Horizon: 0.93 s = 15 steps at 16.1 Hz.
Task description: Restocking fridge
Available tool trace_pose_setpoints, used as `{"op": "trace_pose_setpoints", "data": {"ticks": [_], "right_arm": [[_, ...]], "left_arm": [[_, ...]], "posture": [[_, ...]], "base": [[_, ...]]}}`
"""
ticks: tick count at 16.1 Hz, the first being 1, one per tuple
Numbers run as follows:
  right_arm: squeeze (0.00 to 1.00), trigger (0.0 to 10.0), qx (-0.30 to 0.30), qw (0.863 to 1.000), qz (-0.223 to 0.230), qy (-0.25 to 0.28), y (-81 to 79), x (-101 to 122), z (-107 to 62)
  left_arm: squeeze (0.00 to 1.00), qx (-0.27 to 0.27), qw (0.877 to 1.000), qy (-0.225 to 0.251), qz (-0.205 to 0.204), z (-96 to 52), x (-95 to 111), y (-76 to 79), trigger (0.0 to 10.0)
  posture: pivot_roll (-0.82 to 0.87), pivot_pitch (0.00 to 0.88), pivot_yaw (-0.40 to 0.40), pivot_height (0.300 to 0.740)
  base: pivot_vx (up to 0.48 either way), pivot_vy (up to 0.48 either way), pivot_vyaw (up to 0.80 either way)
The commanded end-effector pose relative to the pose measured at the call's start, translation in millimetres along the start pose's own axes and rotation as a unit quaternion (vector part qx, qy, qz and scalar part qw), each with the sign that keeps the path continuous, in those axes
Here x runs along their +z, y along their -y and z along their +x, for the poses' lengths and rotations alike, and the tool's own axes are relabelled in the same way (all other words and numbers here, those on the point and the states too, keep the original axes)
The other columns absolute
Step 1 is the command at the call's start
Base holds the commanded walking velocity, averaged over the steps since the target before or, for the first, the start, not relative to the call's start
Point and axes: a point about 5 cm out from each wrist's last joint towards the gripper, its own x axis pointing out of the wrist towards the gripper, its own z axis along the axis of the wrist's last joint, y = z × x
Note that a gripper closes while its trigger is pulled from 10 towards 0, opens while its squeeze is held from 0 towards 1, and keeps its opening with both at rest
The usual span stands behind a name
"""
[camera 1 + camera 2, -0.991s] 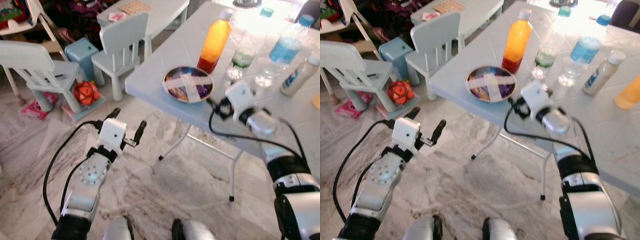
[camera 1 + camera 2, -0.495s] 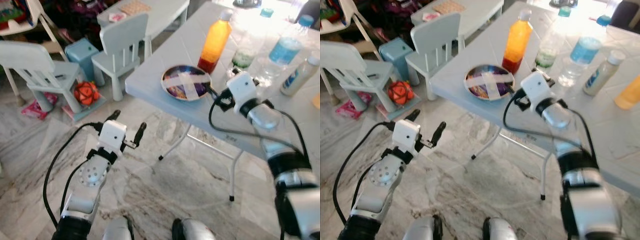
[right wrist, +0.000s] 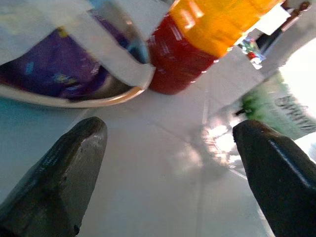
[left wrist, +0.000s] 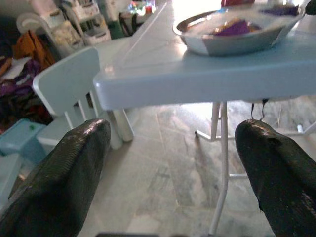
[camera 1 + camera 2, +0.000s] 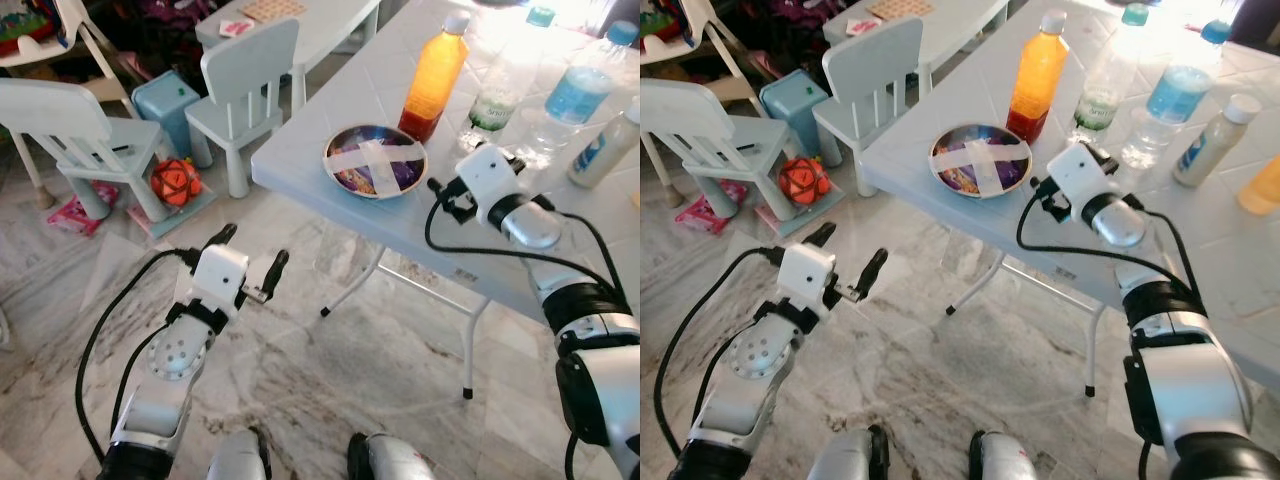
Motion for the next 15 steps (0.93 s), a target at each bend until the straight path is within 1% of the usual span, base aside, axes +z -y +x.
{"op": "trace_pose_setpoints", "data": {"ticks": [1, 3, 5, 7, 9, 10, 11, 12, 13, 14, 15], "right_arm": [[0.00, 10.0, 0.011, 1.000, 0.001, 0.010, -2.7, 2, 1.3], [0.00, 10.0, 0.021, 0.999, 0.011, 0.029, -11.6, 5, 3.5], [0.00, 10.0, 0.029, 0.999, 0.013, 0.034, -17.6, 7, 5.2], [0.00, 10.0, 0.055, 0.998, 0.018, 0.028, -31.1, 4, 5.8], [0.00, 10.0, 0.068, 0.997, 0.024, 0.009, -38.0, -3, 3.8], [0.00, 10.0, 0.080, 0.996, 0.042, -0.015, -46.0, -14, -0.8], [0.00, 10.0, 0.078, 0.995, 0.058, -0.020, -49.4, -20, -3.9], [0.00, 10.0, 0.064, 0.993, 0.097, -0.024, -53.8, -26, -8.4], [0.00, 10.0, 0.030, 0.988, 0.149, -0.015, -57.9, -31, -14.8], [0.00, 10.0, -0.022, 0.980, 0.197, 0.017, -59.2, -25, -23.5], [0.00, 10.0, -0.051, 0.972, 0.226, 0.047, -61.0, -16, -31.1]], "left_arm": [[0.00, -0.004, 1.000, 0.003, 0.004, -1.2, 4, -2.2, 10.0], [0.00, -0.006, 1.000, 0.002, 0.007, -2.3, 5, -3.7, 10.0], [0.00, -0.006, 1.000, 0.001, 0.008, -2.8, 5, -3.9, 10.0], [0.00, -0.006, 1.000, 0.001, 0.008, -3.3, 6, -3.6, 10.0], [0.00, -0.005, 1.000, 0.001, 0.008, -2.5, 6, -3.9, 10.0], [0.00, -0.004, 1.000, 0.001, 0.007, -1.5, 5, -4.5, 10.0], [0.00, 0.006, 1.000, 0.001, 0.007, -0.6, 5, -5.8, 10.0], [0.00, 0.021, 1.000, -0.005, 0.000, 1.0, 5, -7.5, 10.0], [0.00, 0.029, 1.000, -0.010, 0.001, 0.8, 3, -8.6, 10.0], [0.00, 0.033, 0.999, -0.014, 0.002, -1.8, 1, -10.2, 10.0], [0.00, 0.044, 0.999, -0.014, -0.001, -3.9, -1, -13.0, 10.0]], "posture": [[0.15, 0.198, 0.022, 0.740], [0.16, 0.200, 0.026, 0.740], [0.16, 0.200, 0.027, 0.740], [0.17, 0.195, 0.025, 0.740], [0.16, 0.191, 0.020, 0.740], [0.16, 0.189, 0.017, 0.740], [0.15, 0.186, 0.013, 0.740], [0.14, 0.183, 0.009, 0.740], [0.13, 0.177, 0.006, 0.740], [0.13, 0.172, 0.005, 0.740], [0.11, 0.167, 0.007, 0.740]], "base": [[0.000, 0.000, 0.00], [0.000, 0.000, 0.00], [0.000, 0.000, 0.00], [0.000, 0.000, 0.00], [0.000, 0.000, 0.00], [0.000, 0.000, 0.00], [0.000, 0.000, 0.00], [0.000, 0.000, 0.00], [0.000, 0.000, 0.00], [0.000, 0.000, 0.00], [0.000, 0.000, 0.00]]}}
